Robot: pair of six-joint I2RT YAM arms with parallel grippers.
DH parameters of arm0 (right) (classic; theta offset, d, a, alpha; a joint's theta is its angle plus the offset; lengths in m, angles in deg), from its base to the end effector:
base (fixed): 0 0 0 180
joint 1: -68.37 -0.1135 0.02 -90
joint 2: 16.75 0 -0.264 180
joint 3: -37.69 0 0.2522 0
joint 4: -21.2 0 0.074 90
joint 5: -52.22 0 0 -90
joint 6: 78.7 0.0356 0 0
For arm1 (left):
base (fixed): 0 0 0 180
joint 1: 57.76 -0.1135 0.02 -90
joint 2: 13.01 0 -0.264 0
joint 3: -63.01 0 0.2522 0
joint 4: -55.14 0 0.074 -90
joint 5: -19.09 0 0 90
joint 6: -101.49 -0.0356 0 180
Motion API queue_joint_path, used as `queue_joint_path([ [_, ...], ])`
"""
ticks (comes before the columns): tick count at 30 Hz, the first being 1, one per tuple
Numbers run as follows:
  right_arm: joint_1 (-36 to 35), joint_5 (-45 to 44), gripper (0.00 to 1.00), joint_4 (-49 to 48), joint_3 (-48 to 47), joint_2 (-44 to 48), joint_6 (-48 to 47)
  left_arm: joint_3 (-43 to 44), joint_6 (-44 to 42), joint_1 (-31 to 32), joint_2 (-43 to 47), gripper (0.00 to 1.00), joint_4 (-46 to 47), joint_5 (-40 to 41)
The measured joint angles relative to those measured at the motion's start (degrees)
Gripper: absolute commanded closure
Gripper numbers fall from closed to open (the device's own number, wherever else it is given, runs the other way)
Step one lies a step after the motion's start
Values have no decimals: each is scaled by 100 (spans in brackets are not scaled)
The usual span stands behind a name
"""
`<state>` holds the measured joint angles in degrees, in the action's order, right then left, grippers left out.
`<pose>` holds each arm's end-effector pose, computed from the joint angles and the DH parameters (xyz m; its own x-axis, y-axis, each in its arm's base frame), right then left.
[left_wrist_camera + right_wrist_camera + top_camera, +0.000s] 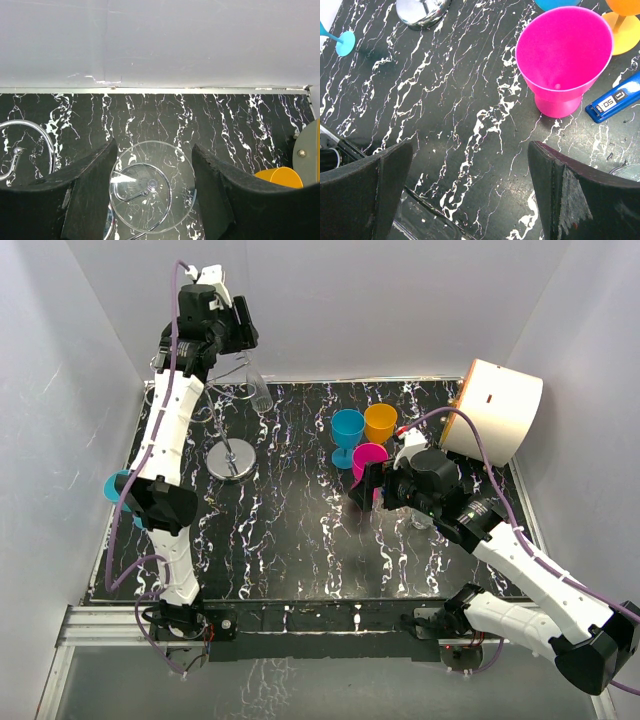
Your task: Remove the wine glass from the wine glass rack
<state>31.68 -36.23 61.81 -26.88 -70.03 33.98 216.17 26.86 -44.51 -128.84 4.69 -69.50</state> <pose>0.1638 0.1233 0.3208 -0.5999 0.0337 -0.7994 -0.4171 0.8394 0.3484 0.4307 -0.1005 0.4792 -0.2676 -0.2092 -0.9405 0.1399 0.9574 -0.2527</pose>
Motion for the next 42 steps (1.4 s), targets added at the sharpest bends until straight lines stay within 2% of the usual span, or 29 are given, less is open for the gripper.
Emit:
queue_joint_path([
  [28, 0, 144, 2, -11, 0, -2, 114, -433, -26, 0, 385, 55, 81, -249],
  [42, 0, 146, 2, -11, 0, -2, 146, -549, -505, 0, 551, 55, 39, 612],
])
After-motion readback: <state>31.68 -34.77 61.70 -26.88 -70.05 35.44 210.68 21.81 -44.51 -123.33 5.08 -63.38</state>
